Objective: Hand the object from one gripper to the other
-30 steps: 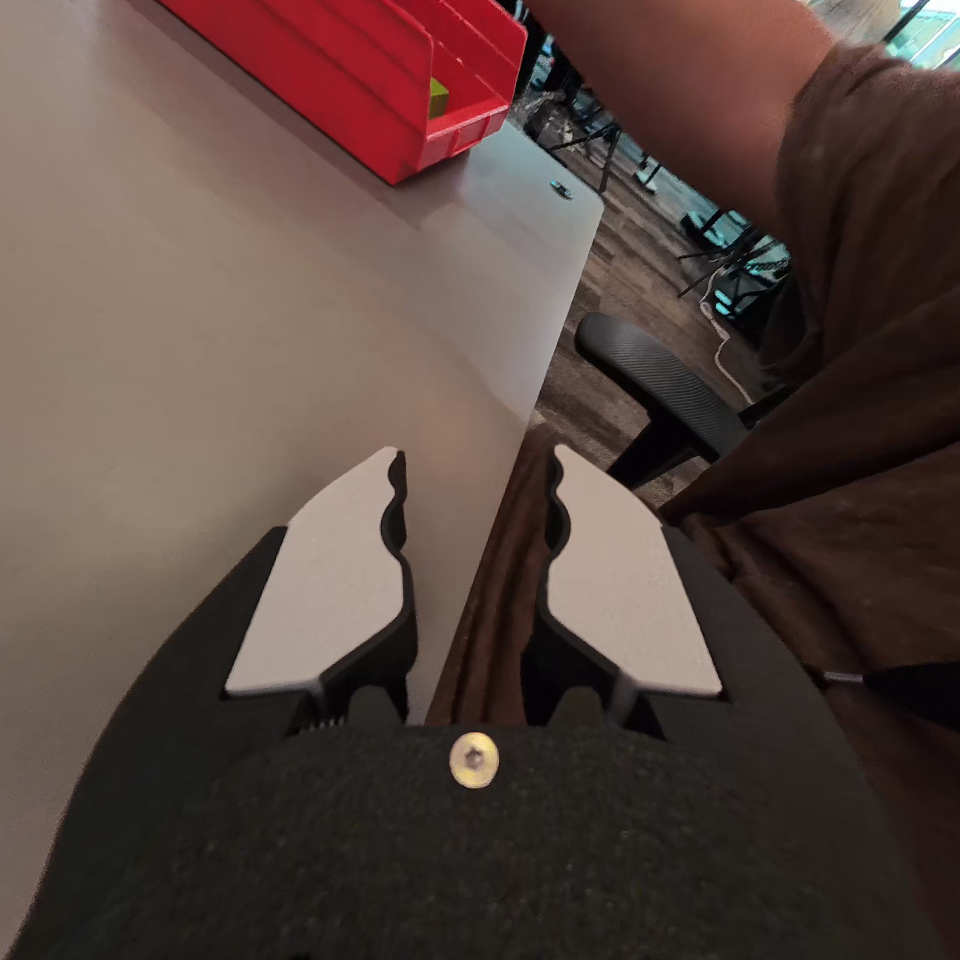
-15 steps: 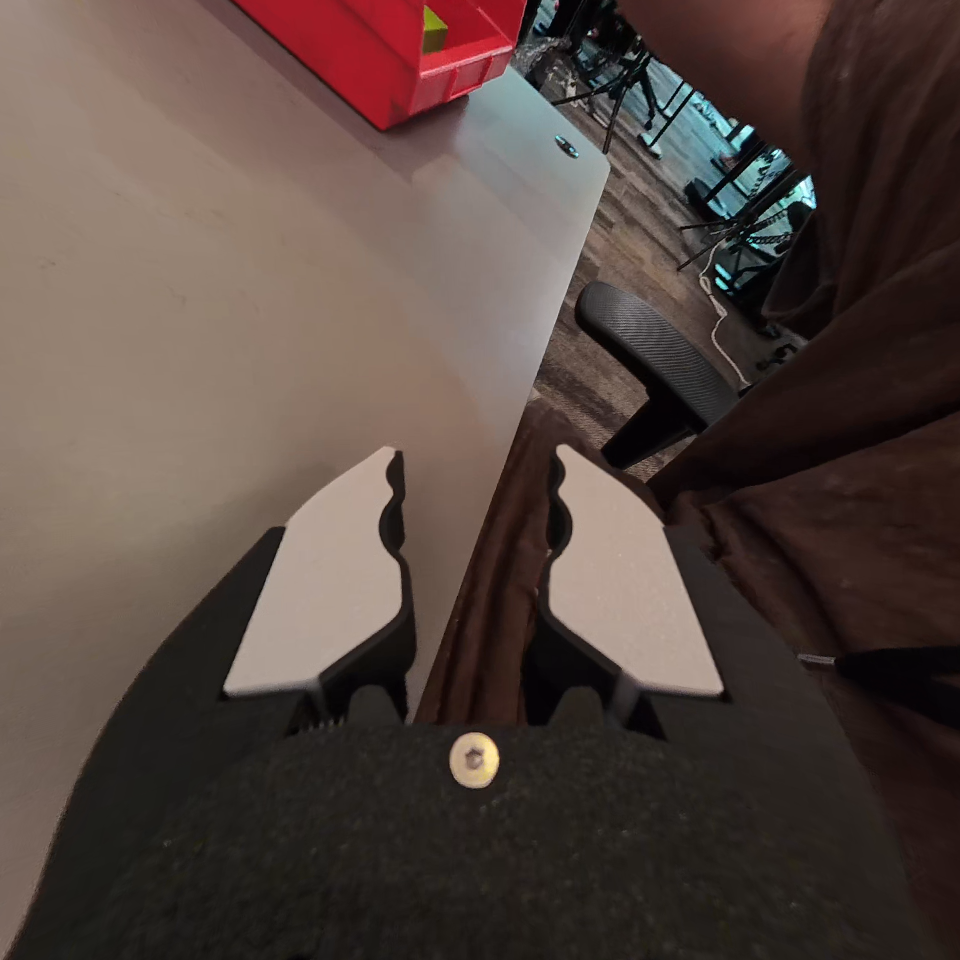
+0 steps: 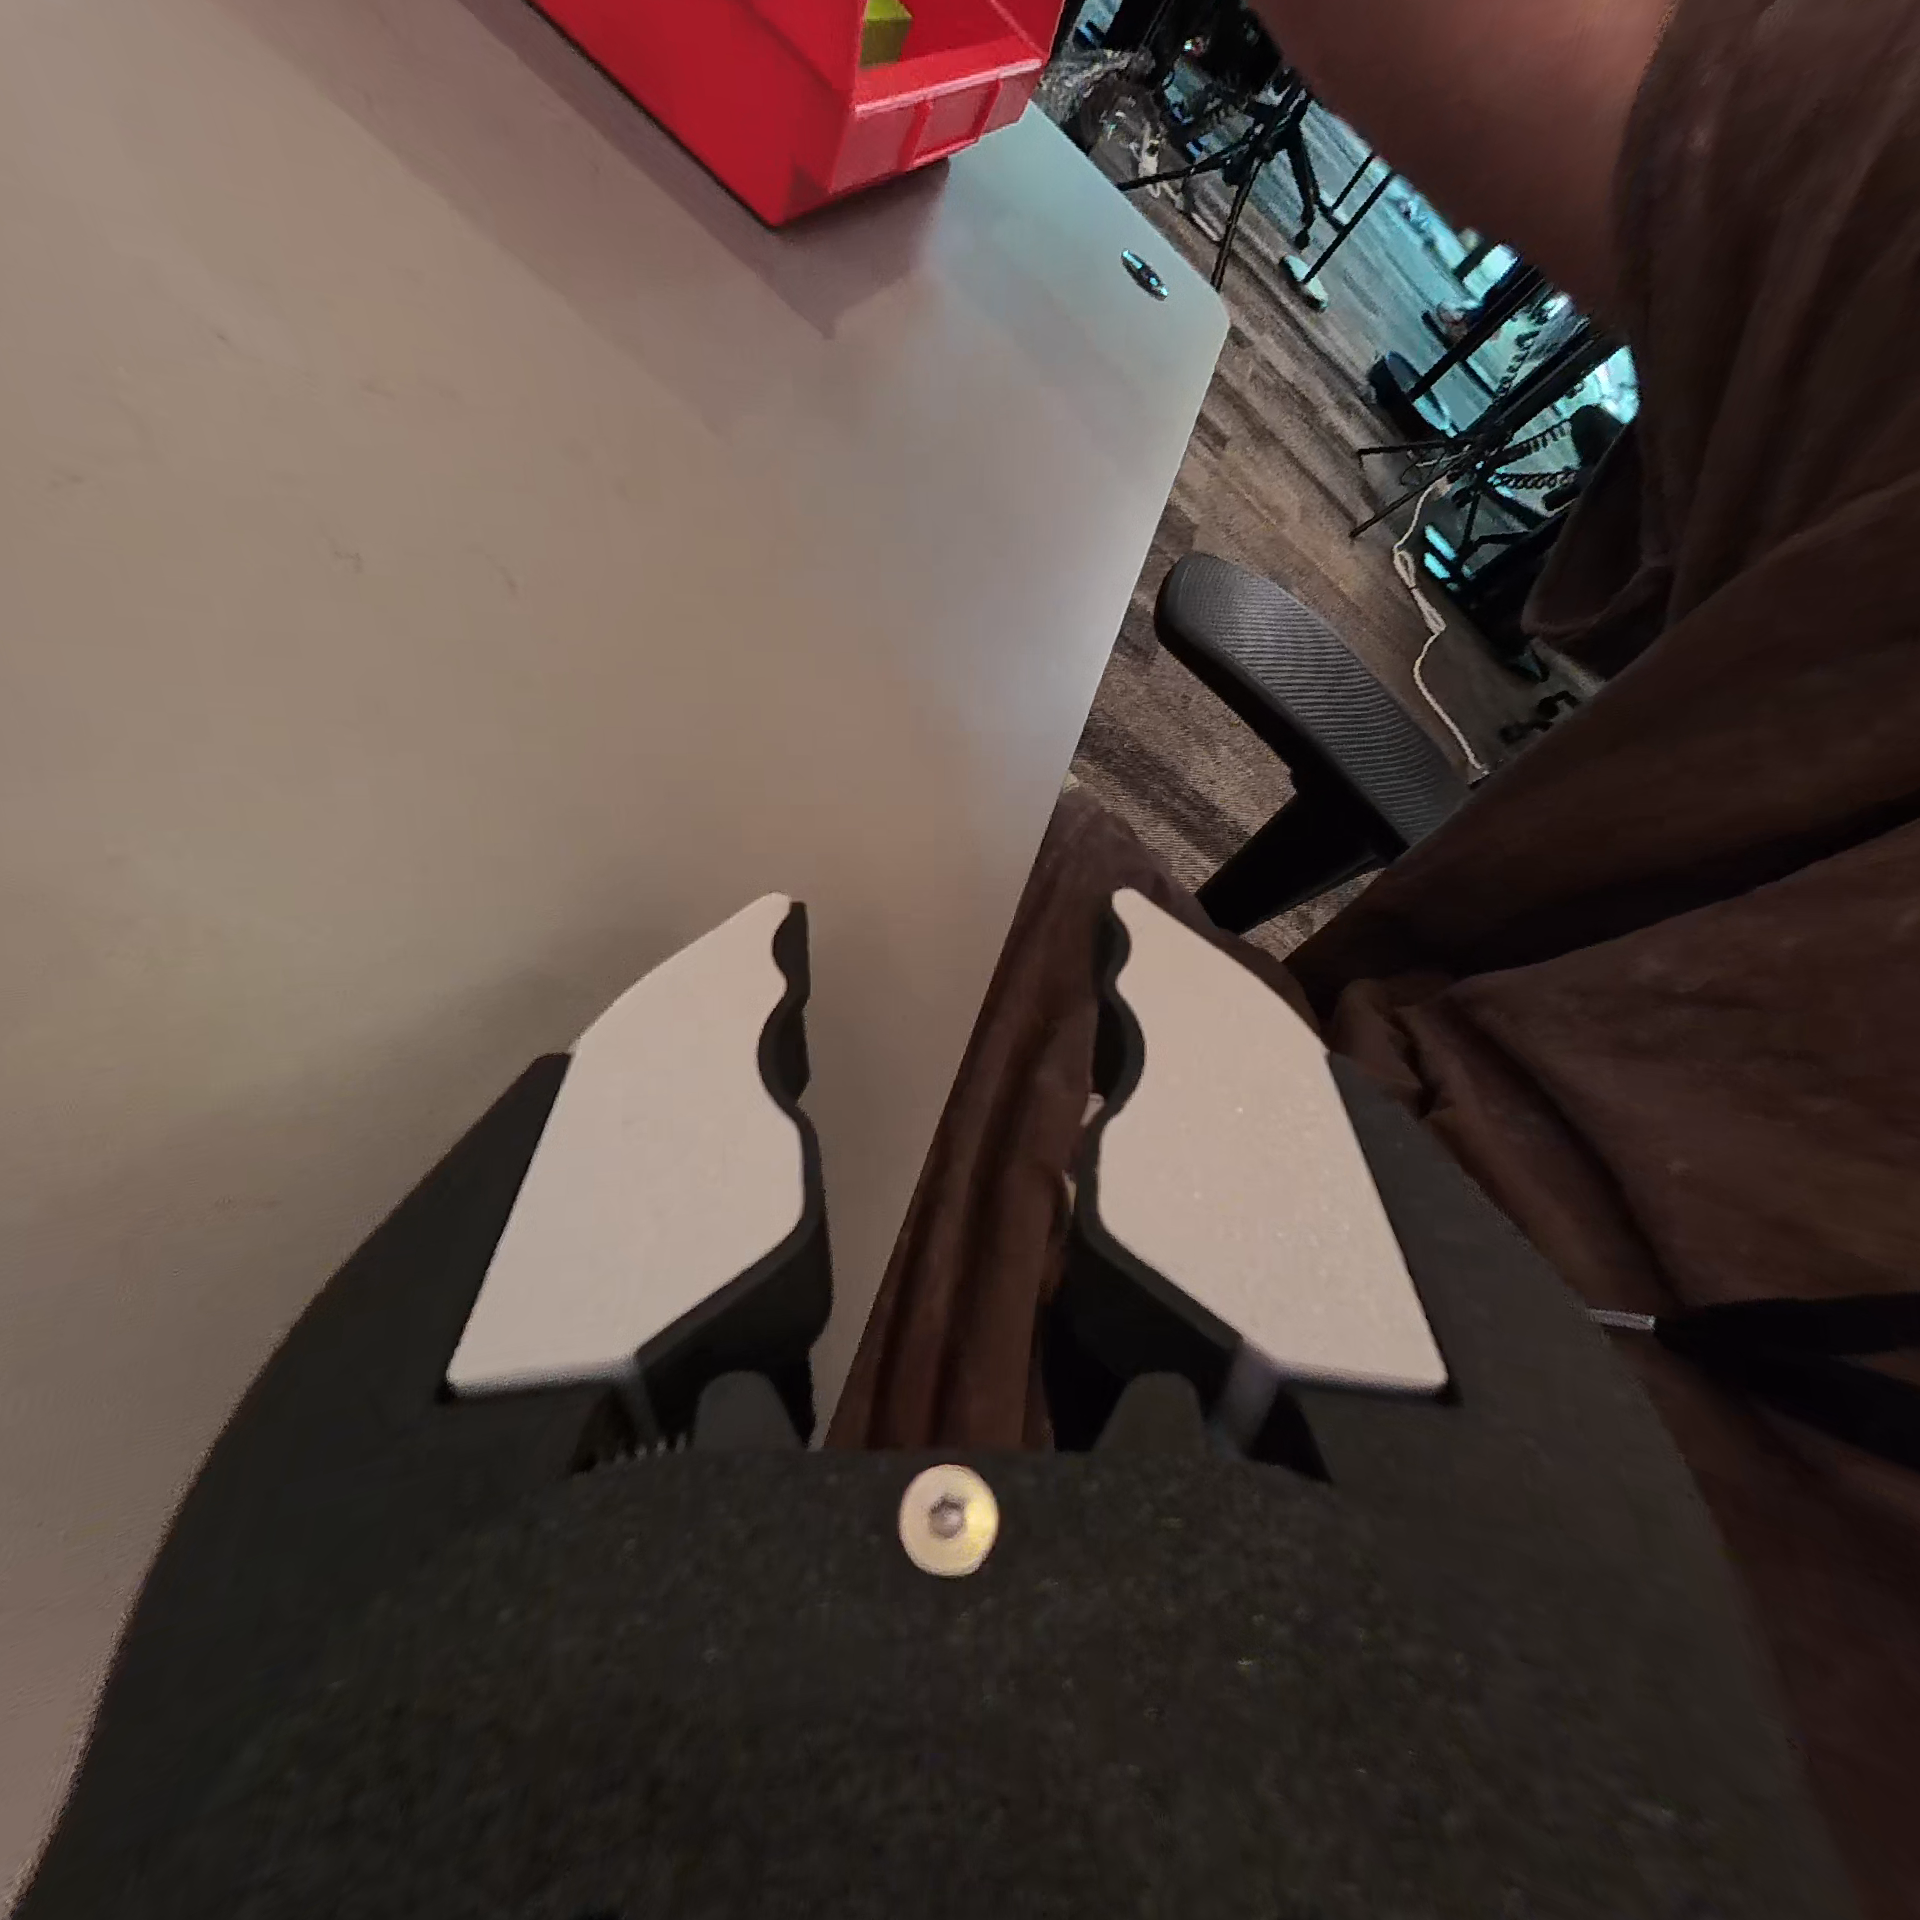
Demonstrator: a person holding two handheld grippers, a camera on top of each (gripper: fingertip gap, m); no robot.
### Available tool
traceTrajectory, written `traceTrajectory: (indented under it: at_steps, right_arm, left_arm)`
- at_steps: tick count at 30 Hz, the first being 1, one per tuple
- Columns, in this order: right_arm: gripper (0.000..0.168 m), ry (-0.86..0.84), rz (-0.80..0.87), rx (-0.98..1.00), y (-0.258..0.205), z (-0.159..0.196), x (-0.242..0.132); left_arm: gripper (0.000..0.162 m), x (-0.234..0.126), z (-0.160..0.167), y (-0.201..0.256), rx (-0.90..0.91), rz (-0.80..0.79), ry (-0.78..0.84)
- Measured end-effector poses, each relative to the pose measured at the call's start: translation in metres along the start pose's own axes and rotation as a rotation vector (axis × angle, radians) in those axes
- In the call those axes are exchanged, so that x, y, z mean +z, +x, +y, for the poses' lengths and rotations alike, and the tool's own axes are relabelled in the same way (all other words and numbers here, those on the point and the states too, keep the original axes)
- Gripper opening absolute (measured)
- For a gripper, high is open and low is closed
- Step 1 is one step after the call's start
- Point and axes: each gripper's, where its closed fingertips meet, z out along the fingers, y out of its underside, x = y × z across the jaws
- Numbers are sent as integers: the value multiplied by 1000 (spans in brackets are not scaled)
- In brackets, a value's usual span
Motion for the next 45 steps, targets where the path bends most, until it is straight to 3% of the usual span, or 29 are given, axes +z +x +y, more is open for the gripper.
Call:
traceTrajectory:
  at_steps: [3,7,9,11,14,16,19,22,24,26,30,33,37,45]
  right_arm:
    - [54,143,81,3,5,-7,-39]
    - [54,508,149,52,-26,-5,-143]
    - [53,732,63,77,-78,6,-188]
    - [50,936,-133,85,-152,21,-214]
    - [34,1112,-423,62,-270,49,-221]
    - [36,1177,-525,27,-333,62,-214]
    - [43,1134,-527,-115,-390,74,-207]
    - [44,1204,-473,-189,-410,78,-214]
    - [43,1180,-497,-217,-422,81,-210]
    - [43,1171,-478,-254,-427,81,-205]
    - [43,1130,-507,-241,-429,84,-195]
    - [43,1127,-502,-248,-427,86,-194]
    - [43,1131,-485,-268,-425,87,-197]
    - [43,1104,-486,-261,-423,86,-191]
  left_arm:
    - [52,-3,-2,1,-5,7,16]
    - [53,-8,-6,-4,12,-17,32]
    - [53,-12,-10,-6,25,-34,57]
    - [53,-16,-14,-10,42,-58,77]
    - [56,-21,-20,-14,76,-102,102]
    - [62,-23,-20,-18,111,-131,110]
    - [61,-28,-24,-24,160,-198,117]
    - [55,-33,-20,-29,210,-276,51]
    - [59,-42,-17,-42,248,-374,-7]
    - [71,-62,-22,-55,272,-462,-42]
    - [66,-124,-52,-82,299,-577,-23]
    - [60,-163,-60,-123,322,-642,-164]
    - [56,-183,-54,-181,374,-612,-411]
    - [51,-172,-23,-252,367,-502,-760]
